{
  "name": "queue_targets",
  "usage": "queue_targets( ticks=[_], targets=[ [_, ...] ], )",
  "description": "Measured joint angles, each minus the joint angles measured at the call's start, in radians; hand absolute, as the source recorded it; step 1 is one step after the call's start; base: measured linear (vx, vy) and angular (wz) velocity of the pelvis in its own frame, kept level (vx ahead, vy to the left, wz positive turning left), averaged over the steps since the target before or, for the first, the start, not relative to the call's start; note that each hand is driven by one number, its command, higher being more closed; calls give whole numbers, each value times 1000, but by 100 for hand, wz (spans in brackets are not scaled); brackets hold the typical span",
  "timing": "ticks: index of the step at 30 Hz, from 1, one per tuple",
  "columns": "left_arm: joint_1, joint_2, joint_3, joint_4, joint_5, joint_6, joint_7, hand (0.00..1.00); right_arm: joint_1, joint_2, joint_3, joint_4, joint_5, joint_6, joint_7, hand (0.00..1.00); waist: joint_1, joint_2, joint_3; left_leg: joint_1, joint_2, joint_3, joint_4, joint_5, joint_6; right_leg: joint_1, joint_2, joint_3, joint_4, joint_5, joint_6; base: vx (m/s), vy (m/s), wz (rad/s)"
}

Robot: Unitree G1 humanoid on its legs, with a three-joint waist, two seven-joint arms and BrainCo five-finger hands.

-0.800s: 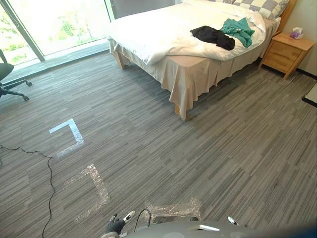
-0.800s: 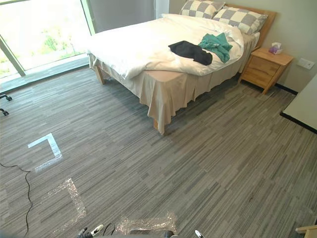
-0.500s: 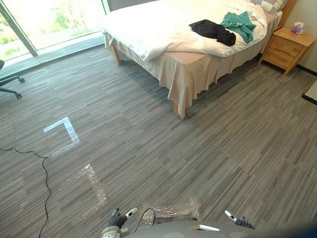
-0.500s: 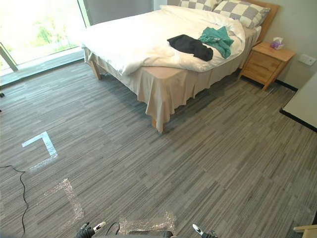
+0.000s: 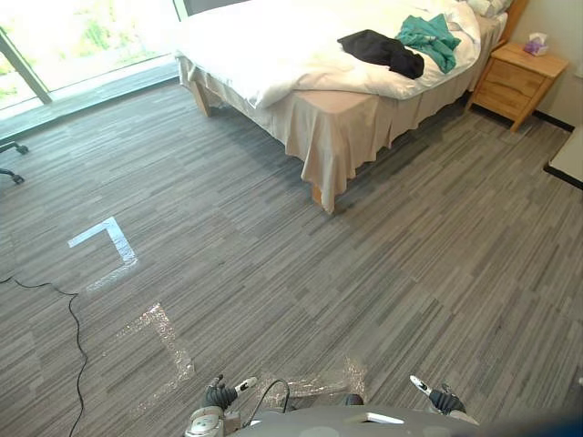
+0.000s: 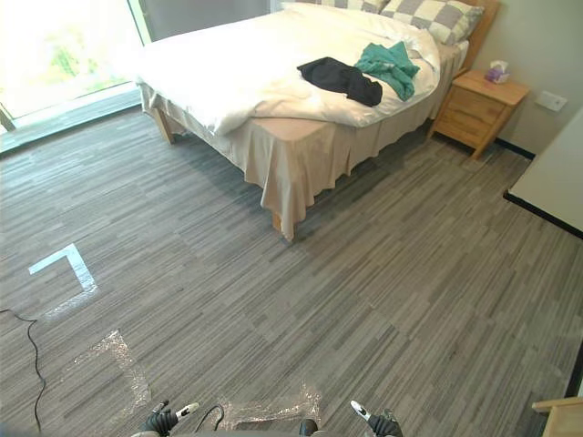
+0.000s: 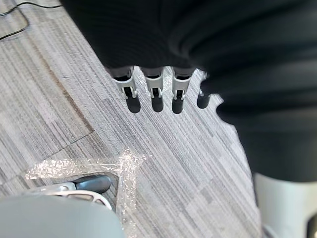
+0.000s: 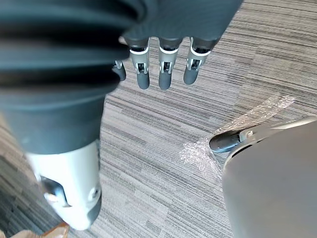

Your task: Tidy the bed and pick cloth on bed and put in laundry

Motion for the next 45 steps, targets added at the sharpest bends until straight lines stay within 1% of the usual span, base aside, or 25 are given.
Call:
queue_targets(
  ticks=[3,5,9,10,12,14,15,16,17,18,21,23,26,27,30,32,34,37,38,39,40,41,43,44,45],
  targets=[
    [-31,5,0,15,-2,0,0,0,0,2,-25,-9,0,4,1,0,-2,-6,10,-15,1,4,0,0,1,-19,0,0,11,-7,-13,-24,-31,-1],
    [-47,12,-23,14,-24,-1,-1,0,-6,10,-50,-35,3,2,1,0,-6,-4,34,-51,12,28,25,-8,12,-119,-1,8,153,-66,-23,-1,-32,-20],
    [-55,22,-39,14,-78,-1,-1,0,-29,22,-78,-53,23,-2,1,0,-15,-5,71,-44,37,97,56,-30,12,-261,-9,-31,436,-130,20,36,-37,-55],
    [-61,26,-39,14,-90,-2,-1,0,-28,28,-99,-57,39,-2,1,0,-31,-2,82,-20,50,113,54,-36,10,-300,-50,-143,542,-171,11,59,-53,-27],
    [-68,26,-39,9,-91,-5,-2,0,-28,38,-125,-47,40,1,1,0,-49,-11,89,-5,51,113,54,-44,-2,-305,-102,-209,571,-196,-6,79,-43,-13],
    [-87,18,-39,3,-98,-9,-5,0,-23,49,-151,-35,42,5,1,0,-56,-18,91,10,88,118,74,-68,-39,-306,-132,-225,464,-184,0,201,-210,-19],
    [-97,12,-40,2,-98,-10,-6,0,-25,49,-150,-36,43,9,1,0,-60,-15,93,13,117,120,84,-79,-62,-309,-130,-225,374,-144,8,259,-332,-19],
    [-103,8,-39,2,-98,-11,-8,0,-26,48,-150,-36,48,10,1,0,-61,-12,98,23,141,121,86,-87,-83,-308,-127,-228,310,-83,5,265,-338,-22],
    [-106,12,-38,3,-98,-15,-16,0,-27,48,-151,-34,55,13,2,0,-71,-10,100,41,183,132,80,-94,-121,-305,-116,-271,256,22,-6,279,-337,-22],
    [-108,3,-38,5,-97,-18,-20,0,-36,48,-151,-28,59,13,3,0,-75,-2,105,49,204,141,67,-88,-135,-306,-90,-284,288,-3,-37,333,-345,-23],
    [-125,-24,-23,-20,-96,-31,-29,0,-65,41,-160,-30,60,15,4,0,-75,10,143,116,212,186,10,4,-189,-365,-103,-280,492,-147,-83,205,-250,-14],
    [-119,-42,8,-23,-88,-32,-35,0,-62,35,-159,-39,58,12,8,0,-78,20,137,134,230,194,19,63,-208,-339,-84,-280,496,-195,-77,273,-307,-7],
    [-98,-45,6,-24,-88,-32,-41,0,-59,35,-147,-38,52,11,8,0,-79,22,135,59,307,165,255,71,-212,-245,-38,-286,394,-211,-67,291,-276,-3],
    [-78,-52,7,-54,-89,-32,-42,0,-55,27,-126,-38,41,11,8,0,-86,24,133,-28,365,118,483,90,-182,-183,-9,-283,333,-203,-82,282,-231,-6],
    [-61,-58,8,-89,-101,-37,-41,0,-59,-1,-65,-37,33,11,8,0,-70,39,126,-152,430,79,833,95,-126,-107,32,-234,259,-188,-122,306,-152,-51],
    [-62,-62,18,-104,-130,-45,-40,0,-78,-2,-61,-22,17,10,8,0,-53,37,127,-227,378,76,977,-25,-137,-32,35,-154,199,-181,-136,315,-9,-81],
    [-65,-63,16,-108,-153,-49,-40,0,-101,-3,-58,17,1,12,7,0,-41,35,127,-295,311,74,972,-128,-120,-2,22,-96,181,-181,-135,297,123,-98],
    [-74,-62,16,-127,-168,-53,-38,0,-106,20,-64,19,-1,12,2,0,-12,18,136,-388,189,77,742,-185,-80,41,-46,-41,179,-187,-116,314,212,-91],
    [-75,-65,9,-131,-168,-58,-37,0,-97,18,-64,10,-2,12,0,0,-9,18,133,-398,137,64,536,-134,-77,58,-76,-39,177,-201,-80,340,256,-73],
    [-69,-77,2,-131,-168,-62,-36,0,-86,14,-62,-4,-4,11,-2,0,-9,45,118,-399,118,39,345,-23,-67,67,-72,-38,170,-216,-50,286,235,-49],
    [-65,-86,2,-128,-167,-64,-36,0,-77,7,-62,-14,-7,11,-4,0,-6,61,112,-404,119,23,287,105,-37,74,-63,-37,165,-238,-14,365,308,-13],
    [-77,-84,8,-122,-166,-63,-35,0,-67,28,-53,-36,-27,11,-14,0,-12,30,90,-382,78,46,258,98,19,93,-110,-43,161,-240,18,426,322,-1],
    [-80,-77,19,-133,-163,-64,-30,0,-61,59,-37,-54,-44,9,-16,0,2,-13,73,-378,44,66,243,85,36,90,-140,-51,141,-230,21,353,206,-4],
    [-91,-75,33,-132,-156,-61,-22,0,-63,78,-37,-59,-57,10,-21,0,19,-38,64,-379,32,91,260,66,64,101,-159,-49,116,-201,37,272,103,-22],
    [-90,-80,45,-131,-153,-55,-19,0,-63,81,-38,-64,-67,10,-22,0,25,-40,64,-361,32,114,262,58,79,115,-165,-39,106,-171,48,258,102,-31]
  ],
)
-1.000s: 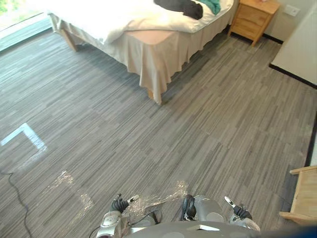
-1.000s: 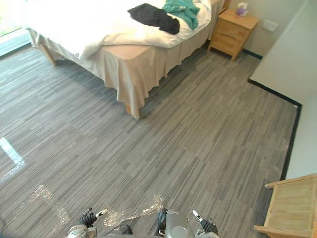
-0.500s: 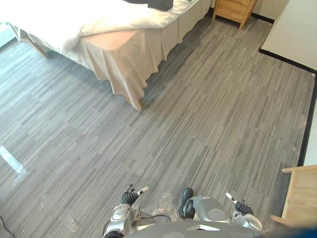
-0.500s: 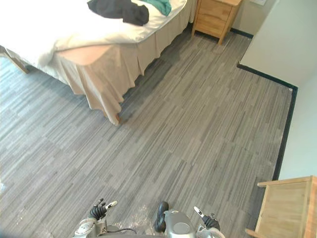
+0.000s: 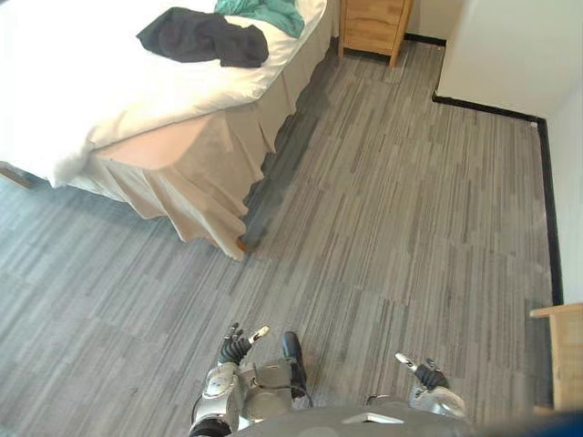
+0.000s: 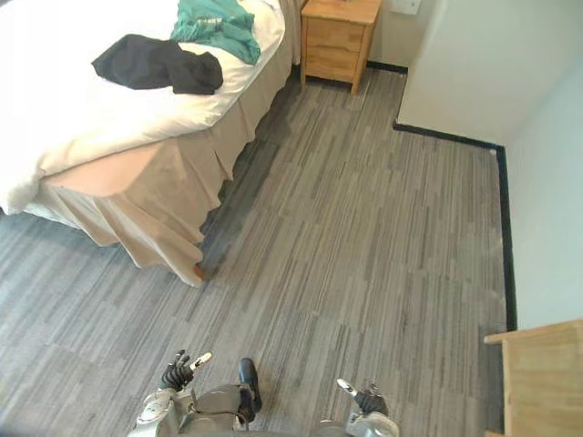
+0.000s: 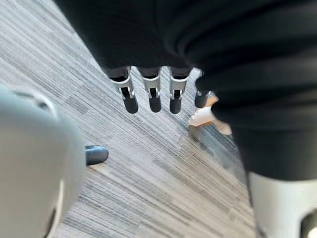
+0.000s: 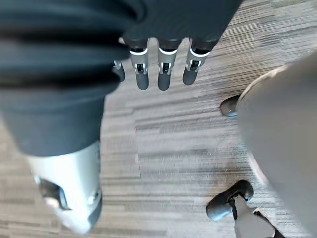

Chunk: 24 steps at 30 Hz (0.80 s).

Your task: Tidy the bed and pick cloth on bed and put in laundry

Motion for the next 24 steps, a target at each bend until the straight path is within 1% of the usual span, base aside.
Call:
queue_targets(
  ticks=[2,3,4,5,6,7,8,9,10,11,12,13,14,15,16,17,18,19,20,21,22,23,24],
  targets=[
    [7,0,5,1,1,9,1,0,3,3,-2,-1,-13,1,1,0,15,-1,-6,41,-4,27,-11,-4,6,17,-10,18,-4,38,1,212,107,-42],
    [18,5,3,13,3,10,0,0,5,1,-3,1,-14,3,1,0,18,5,-27,79,-9,47,-46,-12,4,12,-14,27,20,63,2,229,131,-46],
    [18,6,0,23,4,11,0,0,4,-2,-3,1,-14,3,1,0,19,12,-33,95,-13,49,-64,-23,2,-1,-12,36,53,63,2,260,172,-44],
    [19,4,-6,42,5,14,0,0,3,-6,-2,1,-14,2,1,0,17,31,-43,131,-12,48,-106,-36,-7,-47,-10,45,162,56,6,181,139,-36],
    [25,4,-25,44,5,16,0,0,3,-23,-2,0,-15,2,1,0,14,39,-44,174,-15,46,-141,-54,-20,-123,-20,50,353,47,31,138,110,-27],
    [29,13,-45,45,5,17,0,0,4,-32,-2,1,-15,2,1,0,10,38,-43,199,-17,42,-155,-66,-24,-170,-37,48,477,54,67,179,91,19],
    [29,31,-86,60,5,19,-1,0,17,-36,-1,2,-15,3,1,0,-11,32,-34,249,-38,10,-161,-91,-16,-243,-82,37,696,104,117,247,70,70],
    [31,46,-111,78,5,22,-1,0,31,-34,-14,-11,-10,-1,0,0,-33,16,-34,288,-55,-26,-157,-112,-15,-286,-127,4,850,77,86,306,80,86],
    [30,51,-116,82,5,28,0,0,33,-37,-14,-15,-12,-1,1,0,-38,12,-32,304,-58,-41,-155,-119,-13,-299,-142,-26,895,39,71,301,45,92],
    [31,53,-120,81,5,29,0,0,41,-43,-16,-19,-12,-1,1,0,-44,14,-32,332,-54,-74,-151,-125,-12,-327,-156,-83,918,-19,31,237,12,72],
    [28,53,-120,81,5,29,0,0,45,-44,-22,-18,-12,-1,1,0,-47,16,-33,339,-51,-92,-150,-129,-12,-341,-155,-107,901,-42,29,297,-37,102],
    [19,51,-121,81,5,29,0,0,42,-44,-32,-18,-11,-2,1,0,-53,20,-31,342,-37,-128,-141,-135,-11,-370,-136,-140,824,-72,17,346,-114,100],
    [18,45,-122,82,5,30,0,0,31,-52,-37,-19,-11,-2,1,0,-54,38,-20,356,-13,-160,-140,-138,-16,-395,-92,-143,706,-83,-2,346,-151,96],
    [18,41,-122,84,5,30,0,0,30,-59,-37,-19,-11,-1,2,0,-57,50,-15,359,4,-174,-139,-140,-18,-406,-66,-142,635,-82,-2,353,-208,79],
    [17,37,-124,84,5,30,0,0,26,-72,-31,-24,-12,-3,3,0,-59,73,-9,364,37,-200,-141,-140,-29,-424,-15,-127,469,-56,8,262,-198,68],
    [15,40,-124,84,5,30,0,0,18,-75,-30,-23,-12,-2,3,0,-62,78,-2,373,56,-214,-146,-143,-44,-437,5,-114,338,1,0,347,-286,78],
    [16,46,-120,84,5,29,0,0,5,-72,-28,-20,-12,1,3,0,-70,65,2,384,65,-229,-149,-155,-67,-450,8,-92,174,106,7,556,-525,61],
    [20,47,-101,85,5,29,0,0,1,-61,-22,-20,-11,6,4,0,-69,34,8,418,66,-237,-159,-183,-111,-461,-5,-53,47,207,11,573,-564,43],
    [20,47,-90,89,5,29,0,0,0,-61,-22,-21,-12,6,4,0,-70,31,13,438,74,-245,-165,-194,-126,-453,0,-51,62,278,5,494,-510,24],
    [19,34,-76,100,5,29,0,0,-4,-61,-26,-21,-12,6,6,0,-70,47,14,450,87,-249,-172,-200,-136,-455,17,-49,92,302,-18,310,-300,13],
    [8,4,-74,112,7,28,-2,0,-20,-84,-29,-20,-13,12,9,0,-69,77,26,458,110,-249,-163,-199,-139,-480,44,-50,178,222,-36,297,-262,17],
    [2,-7,-71,113,7,25,-7,0,-20,-84,-34,-23,-8,10,14,0,-72,89,32,460,112,-247,-146,-184,-137,-490,51,-51,263,154,-58,413,-358,25],
    [3,-9,-61,116,7,24,-22,0,-20,-83,-33,-24,-9,4,19,0,-72,89,29,478,128,-239,-139,-160,-139,-490,53,-63,330,90,-73,262,-233,24]
  ],
)
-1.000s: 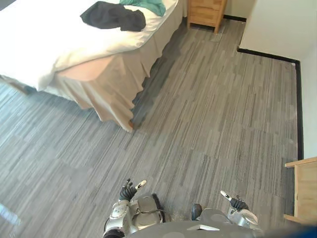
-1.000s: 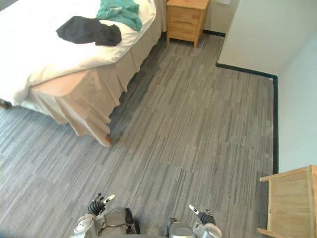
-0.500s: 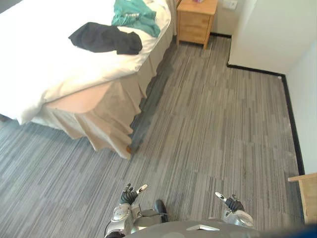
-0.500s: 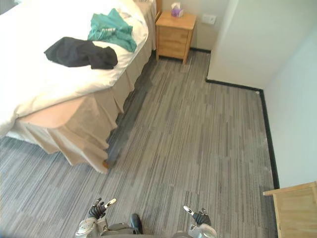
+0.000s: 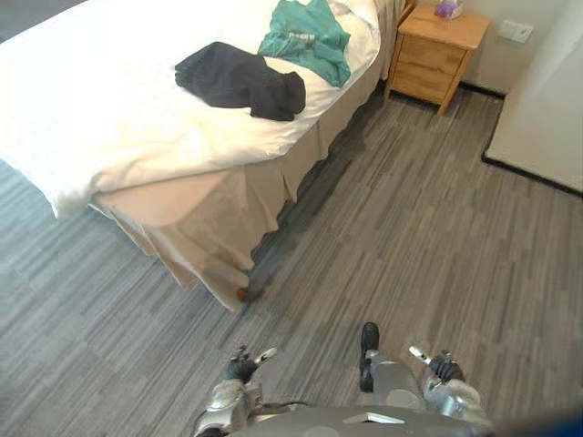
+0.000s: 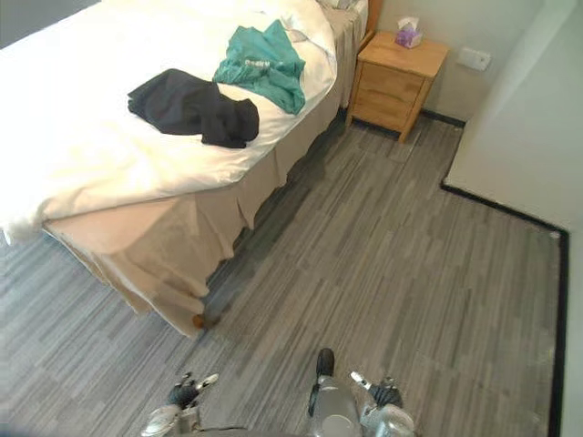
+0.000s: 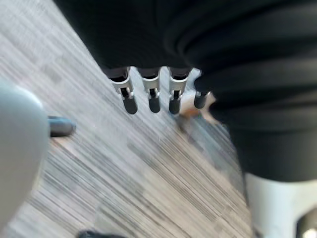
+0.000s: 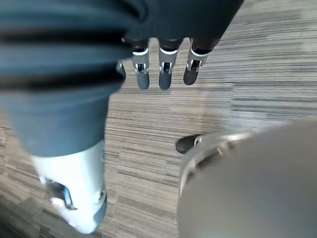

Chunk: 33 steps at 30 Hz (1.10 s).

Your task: Tidy the bed and pick cloth on bed and put in laundry

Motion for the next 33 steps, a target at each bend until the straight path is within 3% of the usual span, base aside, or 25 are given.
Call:
queue_targets(
  ticks=[4,5,6,7,8,9,11,13,15,16,17,20,21,23,25,26,28,29,30,31,32,33],
  targets=[
    [10,-10,23,0,1,-7,-6,0,3,-1,3,6,0,-5,7,0,2,21,-16,5,52,-48,54,41,-11,47,22,-55,51,-97,-14,374,-284,38],
    [10,-5,24,-2,0,-14,-6,0,2,-1,10,21,0,-6,10,0,6,21,-16,-46,67,-80,177,42,-14,80,26,-75,40,-117,-22,288,-185,50],
    [10,4,23,-6,-8,-16,-6,0,2,-5,23,24,-1,-6,12,0,3,21,-14,-136,77,-129,377,70,-47,131,27,-97,12,-128,-21,286,-166,49],
    [11,8,23,-8,-12,-15,-6,0,2,-11,40,24,-1,-6,12,0,1,20,-10,-181,80,-145,478,107,-62,159,29,-103,1,-132,-25,241,-108,28],
    [20,11,22,-11,-23,-15,-6,0,3,-28,79,31,-2,-6,13,0,10,20,2,-257,99,-140,671,178,-62,216,37,-107,-29,-130,-51,330,-76,-8],
    [32,9,22,-23,-50,-15,-7,0,1,-37,97,38,-1,-6,13,0,30,36,5,-319,127,-86,826,150,-33,268,42,-105,-57,-135,-58,342,-51,-22],
    [37,10,27,-42,-61,-18,-6,0,-9,-30,91,67,0,-5,13,0,34,36,7,-396,139,36,921,67,-17,344,30,-95,-119,-127,-45,394,16,-21],
    [36,10,27,-49,-68,-19,-7,0,-23,-24,83,93,0,-4,13,0,34,29,12,-450,114,146,853,-3,-17,401,-1,-90,-161,-116,-27,353,101,-13],
    [36,13,26,-64,-81,-20,-7,0,-28,-20,74,97,0,-4,13,0,36,21,17,-466,54,235,602,-10,-7,438,-37,-93,-175,-122,8,307,162,0],
    [41,11,19,-66,-81,-19,-8,0,-25,-32,74,88,-1,-5,13,0,36,40,17,-467,20,290,383,89,55,461,-27,-98,-175,-140,48,359,212,50],
    [36,15,19,-57,-81,-18,-8,0,-27,-25,75,91,-3,-4,12,0,32,22,15,-426,-10,341,329,56,112,481,-52,-105,-179,-158,75,360,208,66],
    [36,60,20,-84,-95,-19,-8,0,-29,7,76,93,-4,-6,14,0,53,-54,22,-424,-102,360,257,78,140,512,-103,-138,-218,-150,88,300,157,81],
    [36,62,20,-84,-100,-19,-8,0,-29,11,76,96,-4,-6,14,0,55,-61,25,-427,-105,384,273,80,143,532,-107,-156,-226,-143,100,269,113,110],
    [42,65,21,-84,-100,-18,-9,0,-23,26,76,109,-4,-4,14,0,51,-75,22,-417,-91,560,313,85,157,603,-112,-221,-231,-115,114,183,125,131],
    [49,65,24,-84,-101,-18,-10,0,-21,33,76,109,-4,-4,14,0,52,-79,14,-400,-93,654,282,78,169,629,-101,-273,-230,-95,121,93,124,116],
    [64,54,31,-82,-101,-16,-16,0,-12,39,73,109,-4,-4,15,0,55,-76,-21,-385,-136,649,179,61,195,626,-84,-320,-217,-88,121,54,104,108],
    [69,48,40,-77,-99,-13,-25,0,0,39,63,109,-4,-4,15,0,54,-78,-34,-343,-205,583,60,64,218,633,-92,-371,-152,-88,121,75,71,136],
    [75,49,37,-77,-99,-12,-32,0,22,43,36,109,-4,-4,17,0,48,-76,-35,-300,-237,520,-2,77,226,608,-121,-389,20,-72,96,124,16,141],
    [81,51,35,-77,-98,-12,-34,0,28,45,19,101,1,-5,21,0,50,-75,-37,-288,-242,493,-12,79,226,584,-138,-385,107,-56,75,208,4,134],
    [79,56,28,-74,-98,-12,-36,0,26,39,18,99,-5,-6,25,0,48,-68,-45,-273,-246,439,-17,75,213,509,-170,-344,292,-70,66,255,11,112],
    [73,63,19,-54,-95,-11,-38,0,24,38,19,90,-4,-8,32,0,45,-66,-43,-261,-245,386,-20,74,211,425,-178,-299,435,-121,58,274,19,114],
    [74,77,19,-43,-96,-11,-39,0,21,39,19,76,-4,-9,32,0,44,-63,-41,-254,-243,367,-18,79,216,386,-175,-271,481,-143,68,304,17,112]
  ],
)
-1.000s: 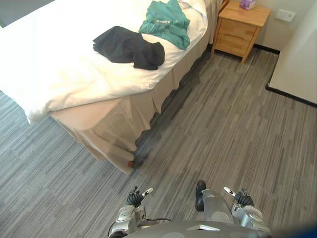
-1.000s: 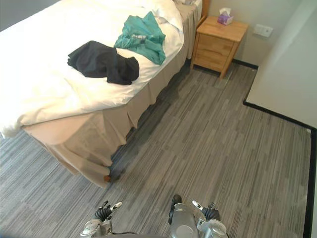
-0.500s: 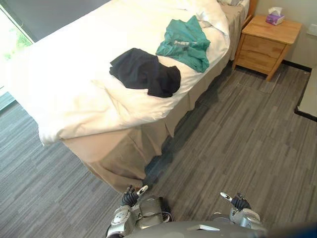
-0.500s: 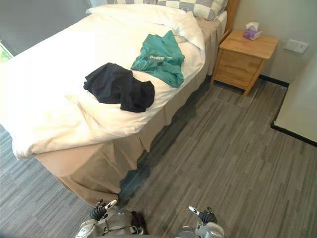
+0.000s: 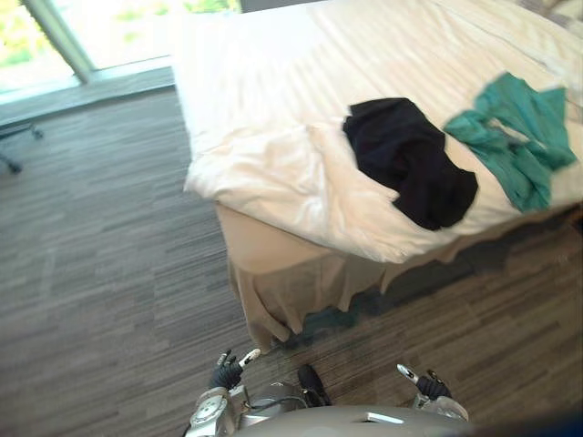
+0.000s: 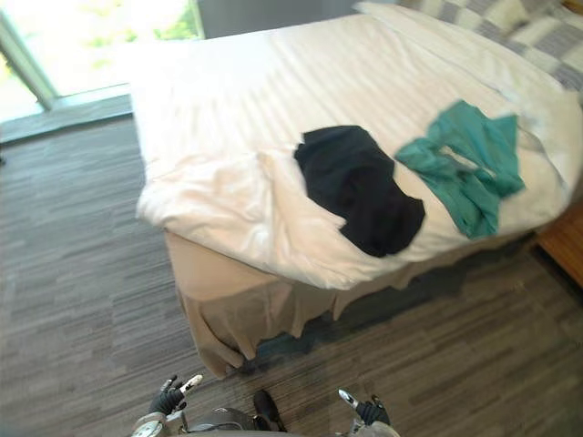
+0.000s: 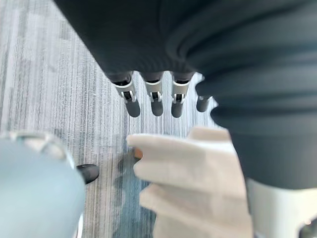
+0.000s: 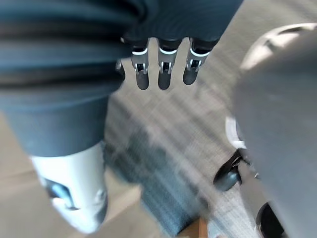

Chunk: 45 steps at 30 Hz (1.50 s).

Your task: Tidy the bed and pick cloth on bed and put in laundry

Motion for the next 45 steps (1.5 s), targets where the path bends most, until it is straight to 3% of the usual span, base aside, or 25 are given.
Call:
queue_targets(
  ticks=[1,3,6,8,9,10,13,14,17,22,25,28,32,35,39,45],
  targets=[
    [0,6,-1,3,0,0,-1,0,0,0,0,-12,0,-1,0,0,-7,5,9,19,1,-29,-1,4,-7,-50,8,41,40,-32,17,309,7,113],
    [2,15,-1,5,1,2,1,0,-6,-7,-7,-14,2,2,0,0,-13,0,9,57,4,-123,-3,6,-25,-126,42,137,-48,-98,32,331,-25,130],
    [5,17,8,6,1,-1,1,0,-6,7,2,-17,15,-2,0,0,-7,-13,2,64,8,-204,-9,-5,-53,-168,70,270,-294,-92,32,199,-104,107],
    [7,13,43,4,0,-3,15,0,-4,17,25,-18,22,-8,0,0,4,-29,-7,69,6,-225,-22,-8,-85,-179,75,346,-452,-4,17,167,-211,45],
    [16,11,65,4,1,-3,23,0,-4,24,33,-15,21,-7,-1,0,14,-41,-12,76,5,-224,-23,-13,-95,-177,68,351,-503,78,8,155,-248,6],
    [32,0,113,5,2,-1,32,0,-3,38,41,-16,20,-7,-4,0,20,-56,-20,88,12,-215,-22,-25,-116,-155,63,340,-539,95,28,178,-282,-12],
    [39,-46,199,5,3,0,39,0,8,24,54,-37,18,-8,-11,0,6,-21,-23,118,80,-85,-33,-19,-174,-86,98,297,-644,97,20,156,-186,5],
    [34,-66,202,3,5,-1,39,0,21,10,57,-37,15,-6,-11,0,8,-5,-26,146,84,-78,-59,3,-174,-59,109,291,-668,100,16,163,-120,19],
    [40,-83,207,3,9,-3,39,0,42,9,60,-49,0,-6,-11,0,13,8,-38,199,94,-76,-94,7,-183,4,133,285,-717,102,14,88,-54,-2],
    [39,-93,275,-4,2,0,39,0,50,20,53,-49,1,-6,-11,0,13,-11,-52,202,96,-69,-108,9,-186,29,145,283,-785,127,14,33,-12,-3],
    [41,-90,373,-2,-28,19,42,0,70,41,4,-54,6,-6,-17,0,13,-20,-58,218,95,-68,-109,7,-189,58,145,270,-809,132,17,4,-16,3],
    [22,-63,452,-5,-95,24,61,0,77,49,-26,-53,16,-1,-22,0,14,-22,-65,233,98,-69,-112,7,-189,71,149,262,-815,132,16,-23,-32,5],
    [-13,15,543,-79,-202,15,106,0,88,47,-67,-54,52,-1,-30,0,13,7,-81,232,99,-69,-125,9,-190,68,153,262,-818,131,15,-54,-39,-2],
    [-55,84,592,-135,-285,-15,140,0,99,41,-72,-54,84,-5,-32,0,13,18,-89,232,100,-75,-127,10,-190,70,156,258,-818,129,11,-58,-49,2],
    [-127,191,605,-205,-420,-90,185,0,122,28,-59,-53,119,-15,-42,0,13,12,-92,232,99,-93,-135,18,-189,84,158,239,-824,127,10,-14,-50,12],
    [-178,226,498,-450,-456,-145,274,0,177,17,-17,-53,119,-12,-41,0,13,-15,-87,190,97,-135,-85,9,-183,77,146,212,-812,124,6,10,-38,19]
  ],
)
